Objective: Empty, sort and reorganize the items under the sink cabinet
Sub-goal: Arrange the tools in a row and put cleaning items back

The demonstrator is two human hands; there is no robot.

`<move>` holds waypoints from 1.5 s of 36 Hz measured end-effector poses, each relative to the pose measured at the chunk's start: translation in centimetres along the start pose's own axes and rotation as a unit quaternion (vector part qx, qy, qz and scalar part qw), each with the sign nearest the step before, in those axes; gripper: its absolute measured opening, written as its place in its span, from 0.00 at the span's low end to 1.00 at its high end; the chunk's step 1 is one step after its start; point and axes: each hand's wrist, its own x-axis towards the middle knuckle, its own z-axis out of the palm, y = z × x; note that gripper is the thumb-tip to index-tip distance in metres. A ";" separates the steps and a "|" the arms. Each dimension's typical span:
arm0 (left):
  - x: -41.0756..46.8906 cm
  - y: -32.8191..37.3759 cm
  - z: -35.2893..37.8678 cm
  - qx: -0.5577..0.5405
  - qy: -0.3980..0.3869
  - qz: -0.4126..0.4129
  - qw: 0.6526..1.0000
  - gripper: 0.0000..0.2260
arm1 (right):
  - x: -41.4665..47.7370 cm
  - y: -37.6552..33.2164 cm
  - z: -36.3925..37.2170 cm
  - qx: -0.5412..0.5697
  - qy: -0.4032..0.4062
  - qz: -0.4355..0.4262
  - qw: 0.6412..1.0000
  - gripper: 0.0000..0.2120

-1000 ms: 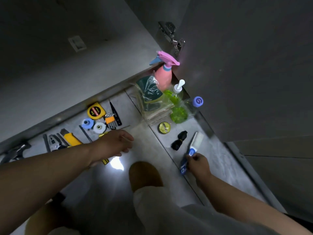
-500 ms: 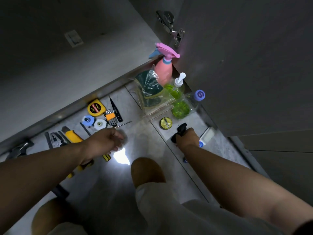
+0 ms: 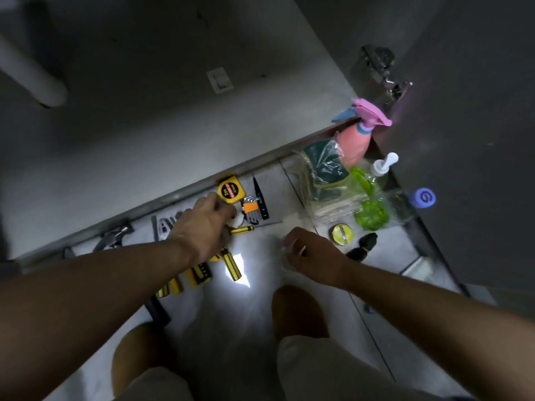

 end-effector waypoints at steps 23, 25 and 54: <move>0.5 -4.4 3.4 -0.063 0.028 0.048 0.996 0.35 | 11.0 -9.4 2.9 -0.279 -0.058 -0.138 0.948 0.22; 0.3 -4.5 3.7 -0.121 0.035 0.027 0.992 0.34 | 10.5 -8.7 4.5 -0.265 -0.055 -0.120 0.955 0.29; 0.9 -4.3 3.6 -0.264 0.092 -0.070 0.957 0.07 | 12.6 -5.7 -2.3 -0.330 0.183 -0.020 0.926 0.05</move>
